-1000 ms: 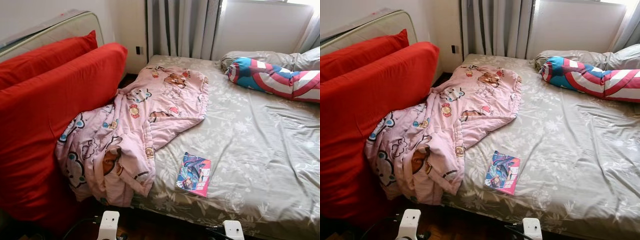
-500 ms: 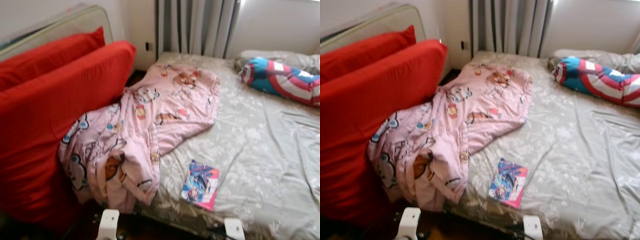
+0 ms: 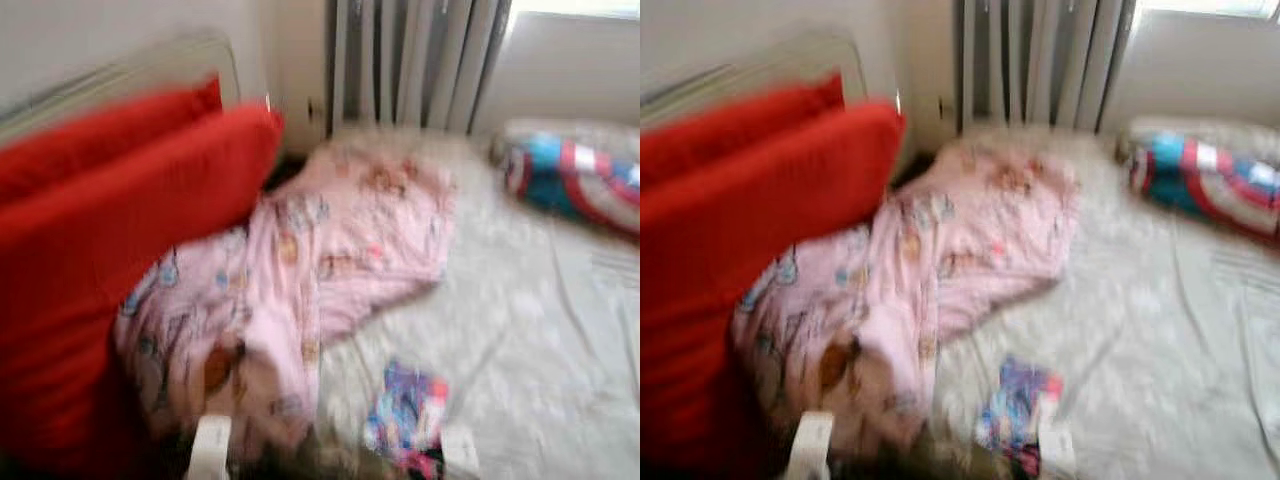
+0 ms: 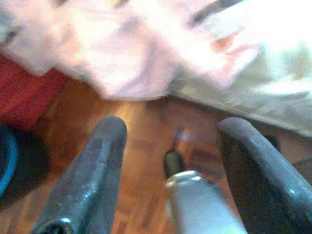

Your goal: Clean up the room

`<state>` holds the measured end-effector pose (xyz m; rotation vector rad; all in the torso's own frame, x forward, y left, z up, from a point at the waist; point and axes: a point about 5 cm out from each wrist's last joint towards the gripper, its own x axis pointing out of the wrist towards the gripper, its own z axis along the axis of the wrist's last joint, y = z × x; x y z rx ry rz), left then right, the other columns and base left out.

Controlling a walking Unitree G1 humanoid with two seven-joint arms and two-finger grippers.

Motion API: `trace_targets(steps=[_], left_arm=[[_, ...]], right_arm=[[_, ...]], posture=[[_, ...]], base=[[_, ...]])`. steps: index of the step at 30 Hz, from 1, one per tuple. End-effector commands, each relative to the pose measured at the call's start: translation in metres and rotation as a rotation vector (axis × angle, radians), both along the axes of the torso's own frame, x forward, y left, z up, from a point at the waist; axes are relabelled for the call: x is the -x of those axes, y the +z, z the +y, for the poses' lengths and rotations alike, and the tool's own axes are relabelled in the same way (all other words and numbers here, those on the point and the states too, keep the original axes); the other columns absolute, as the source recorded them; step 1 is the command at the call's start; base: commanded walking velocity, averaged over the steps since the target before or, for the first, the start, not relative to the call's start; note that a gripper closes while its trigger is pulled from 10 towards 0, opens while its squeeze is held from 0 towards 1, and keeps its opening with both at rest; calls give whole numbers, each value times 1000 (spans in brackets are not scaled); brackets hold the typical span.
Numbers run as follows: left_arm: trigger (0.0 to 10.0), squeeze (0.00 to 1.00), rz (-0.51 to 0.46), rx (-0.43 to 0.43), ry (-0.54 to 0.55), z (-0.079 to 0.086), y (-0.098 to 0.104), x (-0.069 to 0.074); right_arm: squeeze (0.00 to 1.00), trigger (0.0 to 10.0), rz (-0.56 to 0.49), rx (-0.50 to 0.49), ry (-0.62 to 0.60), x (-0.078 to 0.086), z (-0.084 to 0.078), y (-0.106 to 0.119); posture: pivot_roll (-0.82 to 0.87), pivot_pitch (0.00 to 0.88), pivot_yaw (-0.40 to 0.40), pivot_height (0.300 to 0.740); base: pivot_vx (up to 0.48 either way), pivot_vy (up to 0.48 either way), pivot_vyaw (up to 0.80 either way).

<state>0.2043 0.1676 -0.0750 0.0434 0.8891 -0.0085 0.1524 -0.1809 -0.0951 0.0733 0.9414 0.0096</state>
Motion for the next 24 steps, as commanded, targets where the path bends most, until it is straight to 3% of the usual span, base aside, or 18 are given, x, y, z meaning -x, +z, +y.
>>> trace_targets(steps=[1, 11, 12, 13, 14, 16, 17, 18, 19, 20, 21, 22, 24], left_arm=[[10000, 0, -11, -10, 20, 9, -1, 4], [10000, 0, -188, 49, 54, 7, 9, -4], [10000, 0, -329, 52, 45, 13, 33, -36], [10000, 0, -433, 54, 36, 17, 52, -57], [10000, 0, -618, 65, 21, 21, 85, -83], [10000, 0, -721, 63, 23, 25, 100, -88], [10000, 0, -721, 63, 23, 25, 100, -88], [10000, 0, -760, 60, 20, 28, 104, -87], [10000, 0, -760, 60, 20, 28, 104, -87], [10000, 0, -776, 59, 17, 29, 106, -86], [10000, 0, -801, 56, 16, 31, 109, -84], [10000, 0, -834, 54, 16, 32, 112, -80], [10000, 0, -862, 36, 2, 33, 114, -71]], right_arm=[[0, 10000, -53, -6, 2, -10, 4, 4], [0, 10000, -220, -33, -41, -17, 3, 14], [0, 10000, -241, -21, -35, -18, 2, 16], [0, 10000, -255, -12, -30, -18, 2, 17], [0, 10000, -291, -7, -44, -19, 1, 19], [0, 10000, -327, -32, -50, -19, 2, 21], [0, 10000, -327, -32, -50, -19, 2, 21], [0, 10000, -514, -28, -22, -63, 7, 49], [0, 10000, -514, -28, -22, -63, 7, 49], [0, 10000, -649, -28, -8, -92, 13, 74], [0, 10000, -747, -29, -4, -110, 16, 93], [0, 10000, -818, -23, -9, -117, 17, 105], [0, 10000, -846, -21, -14, -114, 17, 108]], posture=[[-60, 0, 6, 740], [-67, 0, 8, 740], [-67, 0, 8, 740], [-67, 0, 8, 740], [-73, 0, 9, 740], [-77, 0, 9, 740], [-77, 0, 9, 740], [-80, 0, 6, 740], [-80, 0, 6, 740], [-80, 0, 6, 740], [-78, 0, 3, 740], [-75, 0, 0, 740], [-65, 0, -7, 740]], base=[[0, 0, 0], [0, 0, 0], [0, 0, 0], [0, 0, 0], [0, 0, 0], [0, 0, 0], [0, 0, 0], [0, 0, 0], [0, 0, 0], [0, 0, 0], [0, 0, 0], [0, 0, 0], [0, 0, 0]])
